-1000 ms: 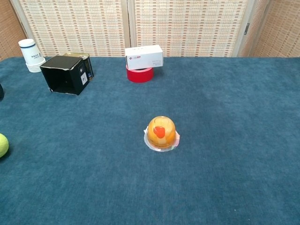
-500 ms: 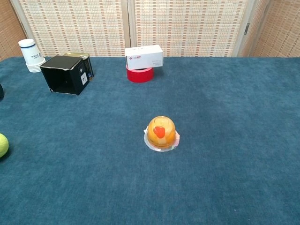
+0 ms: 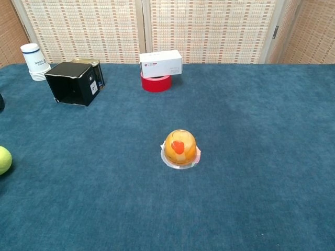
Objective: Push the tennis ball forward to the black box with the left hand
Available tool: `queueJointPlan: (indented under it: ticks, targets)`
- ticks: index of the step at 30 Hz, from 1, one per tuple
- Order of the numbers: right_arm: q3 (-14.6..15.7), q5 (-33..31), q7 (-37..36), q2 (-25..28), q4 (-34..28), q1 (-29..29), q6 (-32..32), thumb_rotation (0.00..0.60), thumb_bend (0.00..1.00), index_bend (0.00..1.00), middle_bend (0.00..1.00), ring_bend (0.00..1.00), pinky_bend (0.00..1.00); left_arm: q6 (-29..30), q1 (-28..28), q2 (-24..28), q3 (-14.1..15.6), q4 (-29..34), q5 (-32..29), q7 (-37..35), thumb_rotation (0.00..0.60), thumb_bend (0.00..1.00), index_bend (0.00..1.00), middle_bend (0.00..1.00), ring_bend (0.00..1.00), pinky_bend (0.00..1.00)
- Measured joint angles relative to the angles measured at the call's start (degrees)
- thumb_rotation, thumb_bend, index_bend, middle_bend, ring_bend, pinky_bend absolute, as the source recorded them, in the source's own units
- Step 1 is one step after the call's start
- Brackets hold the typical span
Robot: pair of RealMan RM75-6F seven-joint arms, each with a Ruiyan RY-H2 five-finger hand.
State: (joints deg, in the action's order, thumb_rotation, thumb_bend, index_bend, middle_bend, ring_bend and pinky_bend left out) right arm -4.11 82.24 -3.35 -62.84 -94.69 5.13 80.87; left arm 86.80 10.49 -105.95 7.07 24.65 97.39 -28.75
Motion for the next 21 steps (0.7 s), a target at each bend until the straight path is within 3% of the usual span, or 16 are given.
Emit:
queueJointPlan:
  ticks: [12,21]
  targets:
    - [0.18,0.64,-0.13,-0.06,0.12,-0.29,0.64,0.506,0.0,0.03,0.0,0.0,0.0,-5.39,6.13,-0.19,-0.65,-1.86,-0.24,-1.77,0.6,0.73,1.0,1.0,1.0,1.0]
    - [-0.21,-0.43,0.82,-0.32,0.05,0.08,-0.1,0.506,0.0,0.03,0.0,0.0,0.0,-8.72,10.27,-0.99,-2.96,-1.18,-2.1,-1.52,0.6,0.73,1.0,1.0,1.0,1.0]
